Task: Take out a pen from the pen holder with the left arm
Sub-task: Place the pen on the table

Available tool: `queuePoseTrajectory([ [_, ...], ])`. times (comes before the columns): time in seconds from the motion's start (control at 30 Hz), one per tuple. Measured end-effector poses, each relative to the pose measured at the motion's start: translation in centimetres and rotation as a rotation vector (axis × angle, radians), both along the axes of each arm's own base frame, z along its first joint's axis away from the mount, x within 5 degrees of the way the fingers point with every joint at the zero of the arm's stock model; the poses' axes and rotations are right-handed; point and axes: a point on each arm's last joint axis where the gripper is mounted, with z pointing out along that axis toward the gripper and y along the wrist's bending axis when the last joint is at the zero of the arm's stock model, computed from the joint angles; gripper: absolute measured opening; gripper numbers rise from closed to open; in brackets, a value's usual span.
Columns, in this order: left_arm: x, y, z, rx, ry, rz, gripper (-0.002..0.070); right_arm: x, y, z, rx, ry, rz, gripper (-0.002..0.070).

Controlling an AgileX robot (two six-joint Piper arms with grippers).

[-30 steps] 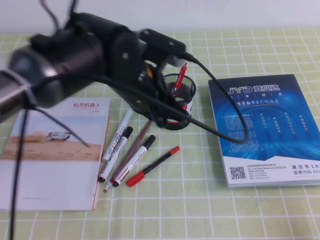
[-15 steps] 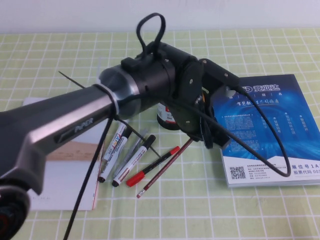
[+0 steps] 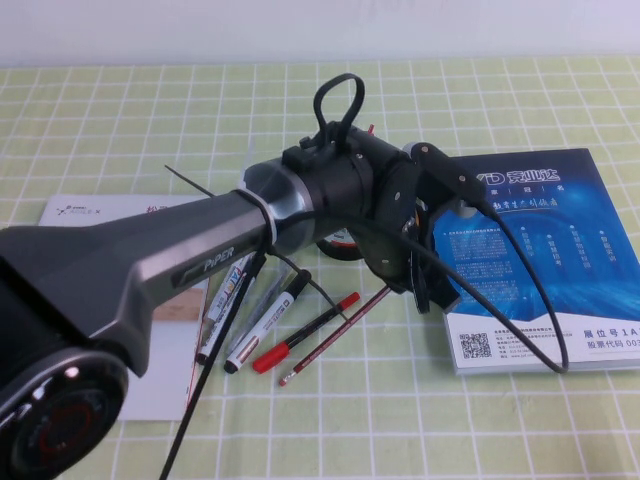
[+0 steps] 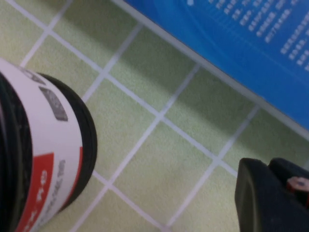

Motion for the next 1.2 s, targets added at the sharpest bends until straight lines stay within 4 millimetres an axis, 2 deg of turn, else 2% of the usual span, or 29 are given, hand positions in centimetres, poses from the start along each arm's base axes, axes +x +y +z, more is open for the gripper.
queuePoseTrajectory([
  [0.37, 0.7, -0.4, -2.3, 0.02, -0.009, -0.022, 0.0, 0.0, 0.0, 0.0, 0.0, 0.0, 0.0, -0.0015],
  [0.57, 1.0, -0.2, -2.5, 0.021, -0.012, -0.018, 0.0003, 0.0, 0.0, 0.0, 0.0, 0.0, 0.0, -0.0015],
  [0.67, 1.1, -0.2, -2.5, 0.026, -0.018, -0.033, 0.0054, 0.0, 0.0, 0.0, 0.0, 0.0, 0.0, -0.0015],
  [0.83, 1.2, -0.1, -2.5, 0.028, -0.022, -0.04, 0.0241, 0.0, 0.0, 0.0, 0.0, 0.0, 0.0, -0.0015],
  [0.9, 1.2, 0.0, -2.5, 0.029, -0.022, -0.04, 0.0283, 0.0, 0.0, 0.0, 0.0, 0.0, 0.0, -0.0015],
  [1.03, 1.1, 0.1, -2.4, 0.027, -0.004, -0.012, 0.0307, 0.0, 0.0, 0.0, 0.0, 0.0, 0.0, -0.0015],
  [1.2, 0.3, 0.9, -0.1, 0.028, 0.048, 0.071, 0.0308, 0.0, 0.0, 0.0, 0.0, 0.0, 0.0, -0.0015],
])
